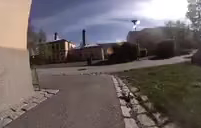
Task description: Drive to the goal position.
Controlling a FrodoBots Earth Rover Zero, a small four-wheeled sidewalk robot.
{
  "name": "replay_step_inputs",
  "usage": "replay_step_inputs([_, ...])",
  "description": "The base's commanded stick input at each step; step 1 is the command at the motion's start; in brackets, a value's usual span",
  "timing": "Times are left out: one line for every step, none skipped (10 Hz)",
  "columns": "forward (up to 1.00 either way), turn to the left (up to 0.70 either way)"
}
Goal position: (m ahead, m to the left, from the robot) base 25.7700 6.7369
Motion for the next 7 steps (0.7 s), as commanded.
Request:
replay_step_inputs([0.70,0.00])
replay_step_inputs([0.70,0.00])
replay_step_inputs([0.70,0.00])
replay_step_inputs([0.70,0.00])
replay_step_inputs([0.70,0.00])
replay_step_inputs([0.70,0.00])
replay_step_inputs([0.70,0.00])
